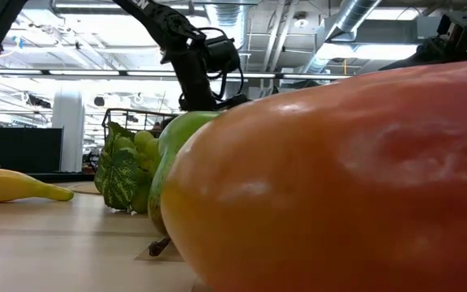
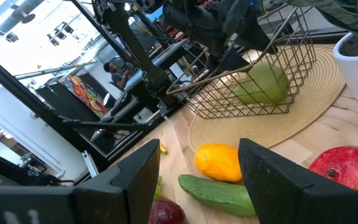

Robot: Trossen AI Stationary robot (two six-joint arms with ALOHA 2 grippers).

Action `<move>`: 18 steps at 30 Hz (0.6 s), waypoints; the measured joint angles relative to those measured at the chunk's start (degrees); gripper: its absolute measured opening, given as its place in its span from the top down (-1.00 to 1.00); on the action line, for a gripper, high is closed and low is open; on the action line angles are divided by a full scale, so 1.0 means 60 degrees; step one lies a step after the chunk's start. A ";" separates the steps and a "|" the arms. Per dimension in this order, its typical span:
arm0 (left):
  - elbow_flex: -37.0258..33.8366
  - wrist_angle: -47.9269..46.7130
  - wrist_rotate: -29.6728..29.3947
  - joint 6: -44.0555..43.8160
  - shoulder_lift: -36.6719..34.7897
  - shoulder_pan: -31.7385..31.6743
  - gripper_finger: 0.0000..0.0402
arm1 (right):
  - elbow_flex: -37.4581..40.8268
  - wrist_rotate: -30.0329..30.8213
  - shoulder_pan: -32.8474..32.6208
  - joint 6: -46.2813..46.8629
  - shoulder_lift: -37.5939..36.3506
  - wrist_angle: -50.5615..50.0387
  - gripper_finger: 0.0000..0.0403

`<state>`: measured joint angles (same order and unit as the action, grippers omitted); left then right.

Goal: Build produce basket
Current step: Put the left pear into the wire basket, then put the red apple into the wire basket

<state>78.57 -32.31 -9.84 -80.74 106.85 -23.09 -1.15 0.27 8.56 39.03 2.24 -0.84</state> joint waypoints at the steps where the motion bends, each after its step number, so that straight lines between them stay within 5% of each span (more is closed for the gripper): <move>1: 0.0006 0.0031 0.0005 0.0061 -0.0039 0.0000 -0.99 | 0.0000 0.0000 -0.0002 0.0000 0.0000 0.0000 -0.19; 8: 0.0006 -0.0394 0.0569 0.1778 -0.0701 -0.0007 -0.99 | 0.0000 0.0000 0.0003 -0.0004 0.0000 -0.0004 -0.19; 18: 0.0010 -0.0671 0.2356 0.6447 -0.2771 0.0744 -0.98 | 0.0000 -0.0004 0.0011 -0.0007 0.0003 -0.0007 -0.19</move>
<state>78.63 -36.34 4.29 -42.06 90.22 -18.63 -1.15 0.25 8.62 38.98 2.26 -0.89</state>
